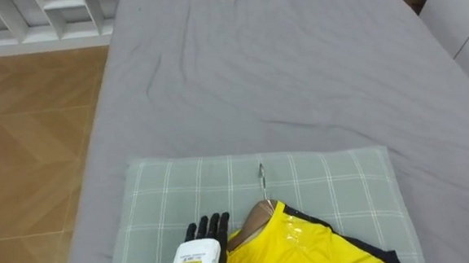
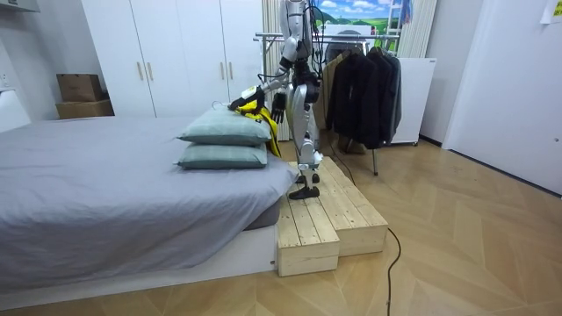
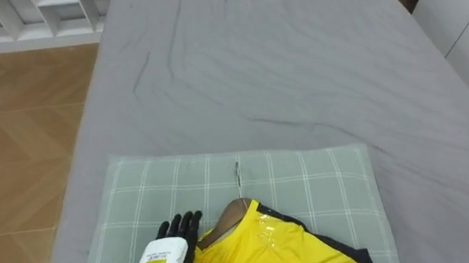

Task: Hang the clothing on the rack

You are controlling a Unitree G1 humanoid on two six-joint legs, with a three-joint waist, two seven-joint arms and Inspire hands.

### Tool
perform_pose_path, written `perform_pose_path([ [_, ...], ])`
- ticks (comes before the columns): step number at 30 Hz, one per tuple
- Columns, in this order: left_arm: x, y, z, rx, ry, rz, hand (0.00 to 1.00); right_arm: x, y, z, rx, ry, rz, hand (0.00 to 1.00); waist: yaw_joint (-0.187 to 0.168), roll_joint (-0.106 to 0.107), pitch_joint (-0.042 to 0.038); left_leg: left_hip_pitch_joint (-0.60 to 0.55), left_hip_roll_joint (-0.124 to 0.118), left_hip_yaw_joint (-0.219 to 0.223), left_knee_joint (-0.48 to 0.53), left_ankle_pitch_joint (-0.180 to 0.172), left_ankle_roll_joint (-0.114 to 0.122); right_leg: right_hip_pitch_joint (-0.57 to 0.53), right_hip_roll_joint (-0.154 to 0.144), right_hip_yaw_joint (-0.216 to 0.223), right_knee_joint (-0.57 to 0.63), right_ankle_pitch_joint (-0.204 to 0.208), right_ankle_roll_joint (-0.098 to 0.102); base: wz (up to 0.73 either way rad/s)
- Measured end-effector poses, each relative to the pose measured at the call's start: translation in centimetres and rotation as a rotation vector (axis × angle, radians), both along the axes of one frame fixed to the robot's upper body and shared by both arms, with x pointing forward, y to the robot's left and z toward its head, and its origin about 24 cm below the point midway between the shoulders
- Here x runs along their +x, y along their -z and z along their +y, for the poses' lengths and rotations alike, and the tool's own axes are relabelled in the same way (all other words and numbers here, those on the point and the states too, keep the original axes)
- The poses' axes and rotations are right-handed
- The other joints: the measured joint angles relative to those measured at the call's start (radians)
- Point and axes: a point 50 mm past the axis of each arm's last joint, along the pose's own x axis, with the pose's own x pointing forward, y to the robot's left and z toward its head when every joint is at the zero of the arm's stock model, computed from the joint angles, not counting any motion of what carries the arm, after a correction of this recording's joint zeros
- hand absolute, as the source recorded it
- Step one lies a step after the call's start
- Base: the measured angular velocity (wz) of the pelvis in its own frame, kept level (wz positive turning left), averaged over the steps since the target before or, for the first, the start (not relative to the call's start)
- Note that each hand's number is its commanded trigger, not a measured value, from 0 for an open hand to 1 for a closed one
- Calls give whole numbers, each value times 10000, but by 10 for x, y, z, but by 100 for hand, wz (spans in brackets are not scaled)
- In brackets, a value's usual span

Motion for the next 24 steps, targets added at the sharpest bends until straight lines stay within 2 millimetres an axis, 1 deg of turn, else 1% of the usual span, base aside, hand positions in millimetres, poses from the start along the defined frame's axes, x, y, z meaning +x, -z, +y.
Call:
perform_pose_path([
  [2,1,-1,-2,62,141,28,0,1,0,0,-2,-1,-20,0,-62,21,32,-4,-1,13,4,1,1,-6,0,39,1,2,3,0],
  [3,4,-2,-4,114,234,45,0,2,-1,0,-7,-15,-44,0,-139,59,58,-20,-1,20,3,6,10,-33,1,112,3,7,12,-5],
  [4,8,-5,-6,126,347,-35,0,3,-1,-1,-29,-18,-66,0,-168,112,100,-39,1,45,-1,12,21,-62,1,157,3,19,32,-6],
  [6,14,-11,-11,106,577,-246,0,3,-1,-3,-80,-9,-8,0,-192,214,142,-76,0,92,-37,24,41,-128,-9,176,4,29,48,-8],
  [8,20,-16,-14,256,852,-503,0,2,-1,-4,-111,-1,39,0,-203,272,145,-167,2,156,-43,37,58,-229,-18,201,5,32,53,-6],
  [10,24,-19,-15,292,913,-666,0,3,-1,-5,-149,14,25,0,-429,308,140,-187,-5,137,-32,52,60,-234,-25,189,13,32,53,2],
  [15,28,-22,-16,372,1020,-829,0,2,-2,-9,-239,53,55,0,-529,309,140,-172,1,193,-39,52,60,-255,-25,286,8,32,53,-3],
  [19,29,-22,-14,380,921,-784,0,6,-3,-9,-236,15,-30,0,-475,293,149,-189,18,286,-109,53,60,-357,-19,386,15,32,53,-8],
  [23,35,-22,-10,429,756,-671,0,8,-4,-8,-221,-3,-79,0,-442,213,195,-195,32,343,-126,54,59,-395,-12,414,14,32,53,-5],
  [24,37,-22,-7,431,671,-640,0,9,-4,-8,-217,-6,-88,0,-439,166,222,-197,42,357,-128,53,59,-407,-8,412,15,32,53,-9],
])
